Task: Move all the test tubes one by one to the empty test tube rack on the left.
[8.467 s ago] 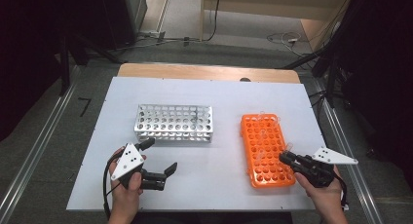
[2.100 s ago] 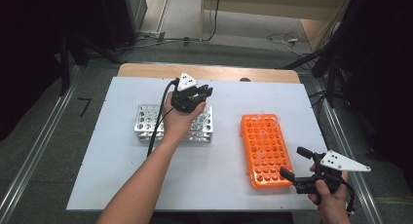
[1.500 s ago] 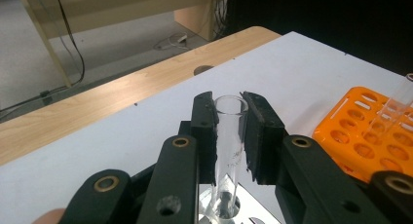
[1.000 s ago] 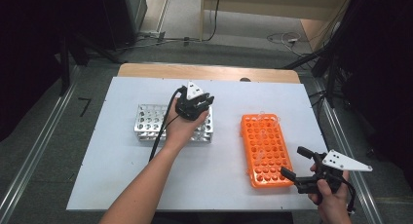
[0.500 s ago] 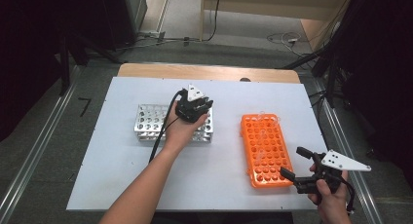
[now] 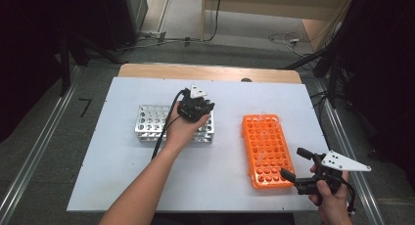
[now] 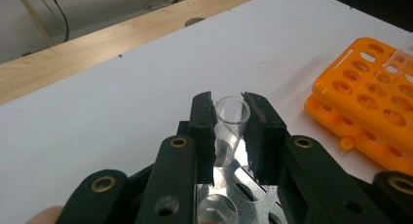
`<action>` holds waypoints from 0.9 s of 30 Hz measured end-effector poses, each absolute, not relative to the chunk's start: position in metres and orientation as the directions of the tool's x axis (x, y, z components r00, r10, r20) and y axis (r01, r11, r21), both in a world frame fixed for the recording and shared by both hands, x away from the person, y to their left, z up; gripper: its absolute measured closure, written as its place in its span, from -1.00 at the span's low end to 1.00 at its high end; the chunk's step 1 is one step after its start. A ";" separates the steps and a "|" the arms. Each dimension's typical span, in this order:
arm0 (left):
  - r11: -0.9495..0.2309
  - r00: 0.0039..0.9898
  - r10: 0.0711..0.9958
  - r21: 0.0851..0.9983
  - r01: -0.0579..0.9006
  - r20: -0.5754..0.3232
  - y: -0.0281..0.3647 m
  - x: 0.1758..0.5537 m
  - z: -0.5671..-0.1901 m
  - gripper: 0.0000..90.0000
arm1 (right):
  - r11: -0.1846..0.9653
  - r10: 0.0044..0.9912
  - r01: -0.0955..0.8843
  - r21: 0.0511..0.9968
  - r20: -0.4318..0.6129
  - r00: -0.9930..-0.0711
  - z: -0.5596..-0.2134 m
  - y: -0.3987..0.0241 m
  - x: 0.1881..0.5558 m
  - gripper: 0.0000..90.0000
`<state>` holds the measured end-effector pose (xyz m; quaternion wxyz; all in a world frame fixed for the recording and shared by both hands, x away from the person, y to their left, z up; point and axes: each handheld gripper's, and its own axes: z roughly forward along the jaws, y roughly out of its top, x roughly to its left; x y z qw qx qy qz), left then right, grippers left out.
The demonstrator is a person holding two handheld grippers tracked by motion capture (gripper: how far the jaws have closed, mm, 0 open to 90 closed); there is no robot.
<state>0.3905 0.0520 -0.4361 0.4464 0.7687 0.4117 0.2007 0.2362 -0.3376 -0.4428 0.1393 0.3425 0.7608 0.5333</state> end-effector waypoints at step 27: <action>-0.154 0.605 0.784 0.900 0.408 -0.141 0.079 0.360 -0.423 -0.53 | 0.224 0.650 0.373 0.900 0.148 -0.746 -0.444 -0.325 0.239 -1.00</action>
